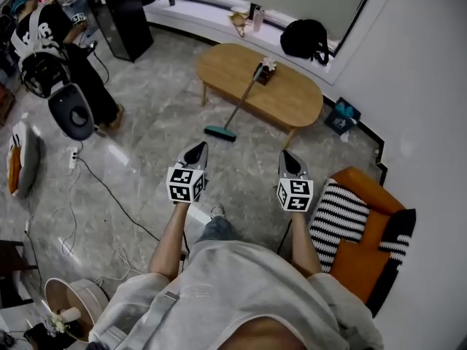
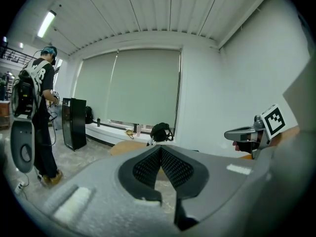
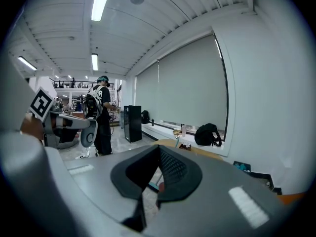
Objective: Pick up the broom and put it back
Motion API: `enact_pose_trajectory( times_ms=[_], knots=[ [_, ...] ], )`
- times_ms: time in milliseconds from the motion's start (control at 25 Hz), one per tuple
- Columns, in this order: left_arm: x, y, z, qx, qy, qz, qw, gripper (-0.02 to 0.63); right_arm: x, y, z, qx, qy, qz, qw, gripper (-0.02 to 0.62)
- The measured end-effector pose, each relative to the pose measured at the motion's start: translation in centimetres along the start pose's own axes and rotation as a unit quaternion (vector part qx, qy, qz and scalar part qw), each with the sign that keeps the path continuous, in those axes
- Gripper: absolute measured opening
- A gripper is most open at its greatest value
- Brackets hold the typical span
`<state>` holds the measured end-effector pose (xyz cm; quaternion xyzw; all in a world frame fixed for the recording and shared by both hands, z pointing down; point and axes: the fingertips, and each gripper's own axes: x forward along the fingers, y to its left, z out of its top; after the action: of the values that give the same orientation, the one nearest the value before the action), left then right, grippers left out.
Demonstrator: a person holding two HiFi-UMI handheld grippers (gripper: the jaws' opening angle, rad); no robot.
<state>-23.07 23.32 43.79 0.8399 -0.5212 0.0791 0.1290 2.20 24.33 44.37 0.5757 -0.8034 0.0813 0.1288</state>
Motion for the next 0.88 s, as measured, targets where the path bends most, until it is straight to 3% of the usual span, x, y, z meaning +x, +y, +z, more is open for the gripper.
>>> enact_pose_trajectory(
  times_ms=[480,880],
  knots=[
    [10.1,9.7,3.8,-0.003,0.001,-0.031,0.9995,0.003,12.4,0.2,3.7,-0.003,0.007,-0.026,1.000,0.001],
    [14.3,13.1,5.0,0.006,0.002,-0.047,0.9989,0.003,17.0,-0.5,4.0,-0.002,0.013,-0.039,0.999,0.001]
  ],
)
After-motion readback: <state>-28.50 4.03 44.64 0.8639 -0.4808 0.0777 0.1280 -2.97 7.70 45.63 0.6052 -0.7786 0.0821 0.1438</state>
